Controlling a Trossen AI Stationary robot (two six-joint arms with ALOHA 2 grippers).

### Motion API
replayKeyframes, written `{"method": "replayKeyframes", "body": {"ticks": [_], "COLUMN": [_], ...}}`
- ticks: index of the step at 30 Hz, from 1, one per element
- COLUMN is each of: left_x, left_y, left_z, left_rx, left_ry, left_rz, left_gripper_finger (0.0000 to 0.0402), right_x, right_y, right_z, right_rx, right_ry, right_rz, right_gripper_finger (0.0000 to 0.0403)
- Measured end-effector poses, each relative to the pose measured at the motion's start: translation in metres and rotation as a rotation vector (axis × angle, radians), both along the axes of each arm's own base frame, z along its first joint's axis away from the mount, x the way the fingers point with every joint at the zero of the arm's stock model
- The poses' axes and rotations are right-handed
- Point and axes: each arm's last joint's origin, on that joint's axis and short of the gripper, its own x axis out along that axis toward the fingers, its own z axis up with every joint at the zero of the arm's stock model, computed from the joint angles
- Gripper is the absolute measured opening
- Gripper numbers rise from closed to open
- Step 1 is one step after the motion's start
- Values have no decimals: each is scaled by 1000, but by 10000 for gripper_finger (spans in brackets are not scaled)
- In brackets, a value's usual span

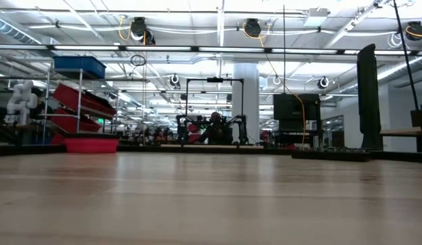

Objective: Coil cords
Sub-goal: Coil the yellow cable wire onto the spool

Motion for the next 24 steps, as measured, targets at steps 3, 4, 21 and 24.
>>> {"method": "replayKeyframes", "body": {"ticks": [3,4,21,24], "left_x": [6,8,90,98], "left_y": [4,6,64,69], "left_z": [-4,-7,-48,-55], "left_rx": [-117,-144,-177,-188], "left_ry": [-21,-24,-323,-365], "left_rz": [-77,-110,-511,-495], "left_gripper_finger": [246,246,246,246], "right_x": [-9,-13,-30,-30], "right_y": [-10,-13,-29,-30], "right_z": [15,20,41,40], "right_rx": [15,16,56,57], "right_ry": [-24,-26,-46,-39], "right_rz": [-3,1,18,12], "right_gripper_finger": [0,0,0,0]}}
